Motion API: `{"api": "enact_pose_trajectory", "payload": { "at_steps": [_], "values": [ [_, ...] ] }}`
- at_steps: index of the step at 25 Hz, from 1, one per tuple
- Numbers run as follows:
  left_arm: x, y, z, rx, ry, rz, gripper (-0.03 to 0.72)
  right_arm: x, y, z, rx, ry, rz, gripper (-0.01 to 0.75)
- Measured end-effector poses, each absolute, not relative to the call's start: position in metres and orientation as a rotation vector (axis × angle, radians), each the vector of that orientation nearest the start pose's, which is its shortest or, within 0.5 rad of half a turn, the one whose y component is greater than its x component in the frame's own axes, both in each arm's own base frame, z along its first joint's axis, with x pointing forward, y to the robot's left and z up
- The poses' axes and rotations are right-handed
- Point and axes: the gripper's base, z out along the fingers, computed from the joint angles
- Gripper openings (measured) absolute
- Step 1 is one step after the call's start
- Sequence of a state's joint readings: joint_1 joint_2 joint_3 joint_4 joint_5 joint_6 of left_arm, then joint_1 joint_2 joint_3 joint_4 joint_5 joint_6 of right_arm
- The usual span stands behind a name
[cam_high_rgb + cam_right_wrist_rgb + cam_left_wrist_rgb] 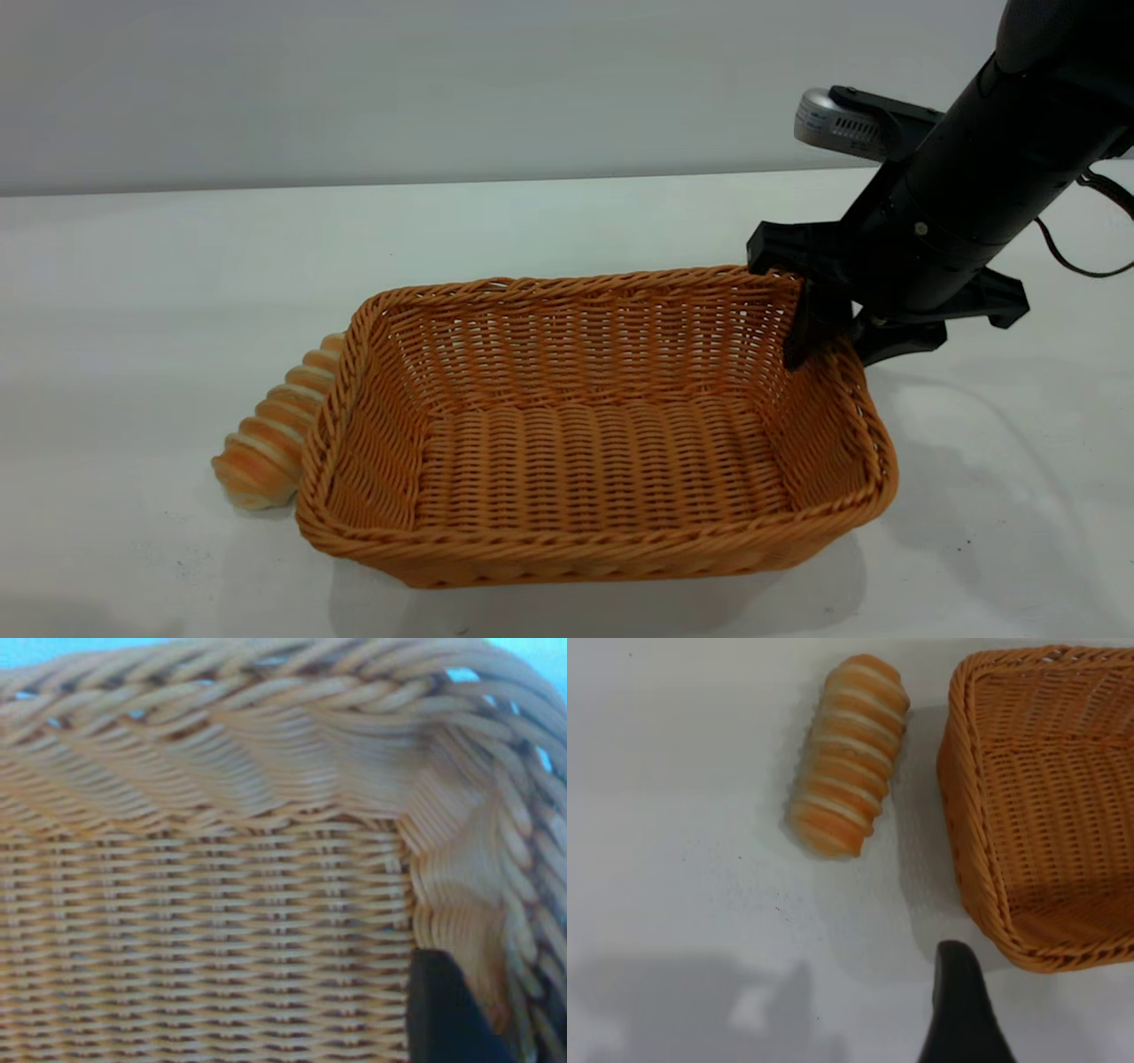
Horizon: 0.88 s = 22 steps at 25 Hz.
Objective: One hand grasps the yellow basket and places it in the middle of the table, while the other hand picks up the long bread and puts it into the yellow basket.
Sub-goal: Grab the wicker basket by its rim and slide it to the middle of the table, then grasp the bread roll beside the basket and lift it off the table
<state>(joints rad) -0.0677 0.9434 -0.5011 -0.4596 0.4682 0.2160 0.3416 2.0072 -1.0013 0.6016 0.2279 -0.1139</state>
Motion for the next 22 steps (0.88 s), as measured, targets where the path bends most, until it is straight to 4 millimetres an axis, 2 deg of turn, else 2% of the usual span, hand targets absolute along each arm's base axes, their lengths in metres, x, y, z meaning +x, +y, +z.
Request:
{"api": "enact_pose_trajectory", "payload": {
  "at_steps": [5,7,9,14,22],
  "values": [
    [0.17,-0.03,0.244,-0.055,2.365,-0.366,0.539,0.34,0.133,0.099,-0.031,2.713,0.381,0.514],
    [0.172,-0.03,0.243,-0.044,2.367,-0.357,0.539,0.339,0.133,0.106,-0.144,2.694,0.357,0.596],
    [0.175,-0.029,0.24,-0.022,2.377,-0.341,0.539,0.338,0.132,0.116,-0.216,2.673,0.344,0.646],
    [0.191,-0.029,0.224,0.044,2.424,-0.283,0.539,0.333,0.131,0.149,-0.333,2.615,0.332,0.669],
    [0.225,-0.025,0.186,0.097,2.508,-0.177,0.539,0.312,0.127,0.201,-0.438,2.58,0.367,0.639]
  ]
}}
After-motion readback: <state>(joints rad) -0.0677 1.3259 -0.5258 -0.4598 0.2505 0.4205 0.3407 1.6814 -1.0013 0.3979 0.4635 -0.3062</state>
